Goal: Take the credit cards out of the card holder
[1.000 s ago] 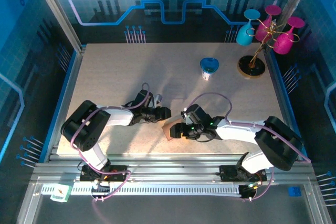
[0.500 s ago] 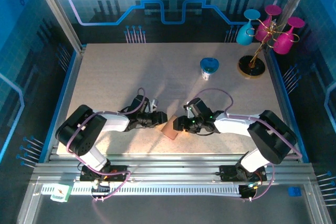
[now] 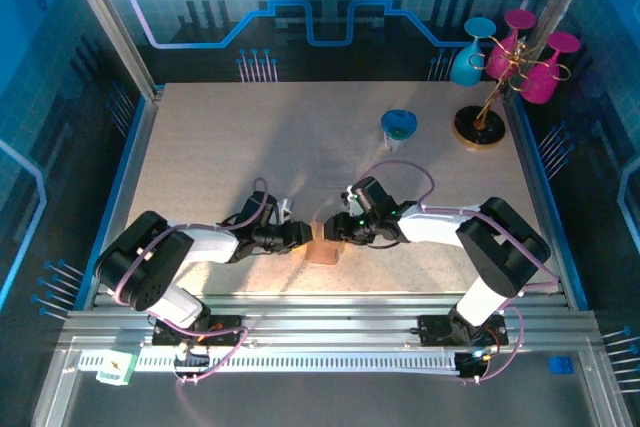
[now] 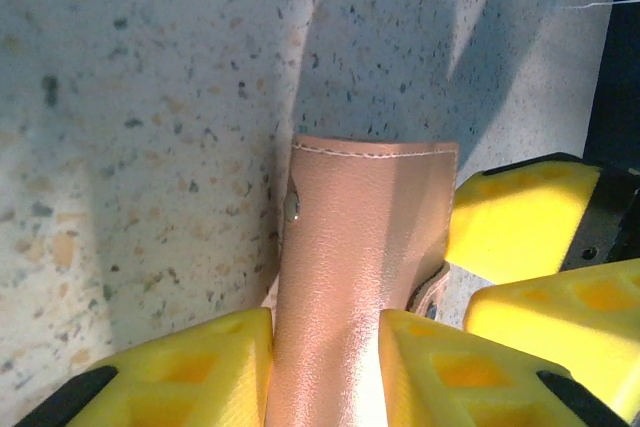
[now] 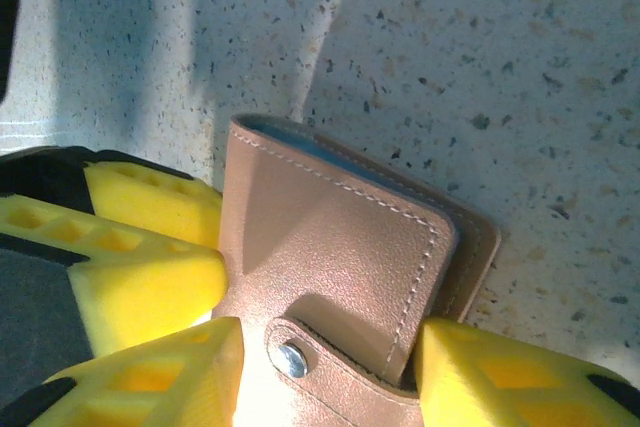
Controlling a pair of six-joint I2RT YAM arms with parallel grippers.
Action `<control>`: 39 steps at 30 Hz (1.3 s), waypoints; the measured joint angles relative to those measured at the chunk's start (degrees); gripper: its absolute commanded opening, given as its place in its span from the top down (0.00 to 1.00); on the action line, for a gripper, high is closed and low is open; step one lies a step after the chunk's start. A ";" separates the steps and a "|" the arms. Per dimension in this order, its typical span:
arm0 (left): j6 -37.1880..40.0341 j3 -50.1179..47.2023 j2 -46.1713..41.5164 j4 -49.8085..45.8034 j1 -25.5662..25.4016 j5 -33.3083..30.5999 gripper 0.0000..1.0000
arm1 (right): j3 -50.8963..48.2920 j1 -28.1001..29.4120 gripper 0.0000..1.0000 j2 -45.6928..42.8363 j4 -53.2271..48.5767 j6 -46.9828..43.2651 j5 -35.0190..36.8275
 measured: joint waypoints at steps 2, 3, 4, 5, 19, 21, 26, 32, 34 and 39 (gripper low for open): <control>-0.57 -0.28 -0.09 0.39 -0.26 -0.02 0.67 | 0.59 -0.13 0.50 -0.11 -1.29 -0.79 0.20; -0.96 -0.35 -0.09 0.63 -0.37 -0.02 0.67 | 0.81 -0.13 0.49 -0.46 -2.25 -1.27 0.63; -1.29 -0.42 -0.09 0.74 -0.48 0.00 0.67 | 0.94 -0.13 0.49 -0.87 -3.26 -1.60 1.03; -1.64 -0.50 -0.09 0.79 -0.61 0.00 0.67 | 1.16 -0.13 0.49 -1.60 -4.55 -2.10 1.44; -1.57 0.81 -5.90 -9.22 -1.01 -2.34 0.68 | 3.23 0.04 0.46 -11.54 -16.13 -3.98 8.31; -1.49 1.38 -7.13 -10.56 -0.61 -2.54 0.69 | 3.85 0.48 0.49 -11.72 -17.44 -3.96 9.16; -1.57 2.93 -8.07 -13.20 0.20 -2.58 0.80 | 8.00 2.80 0.57 -10.05 -22.27 -3.72 12.00; -2.97 4.17 -7.02 -12.55 0.20 -1.36 0.91 | 13.94 5.35 0.65 -5.35 -25.81 -3.41 14.75; -3.80 4.31 -5.31 -11.15 0.31 -0.39 0.93 | 15.54 6.43 0.68 -3.52 -27.34 -3.41 15.61; -6.19 4.28 -1.53 -7.93 0.35 1.33 0.96 | 19.67 8.46 0.71 1.07 -31.17 -3.56 17.68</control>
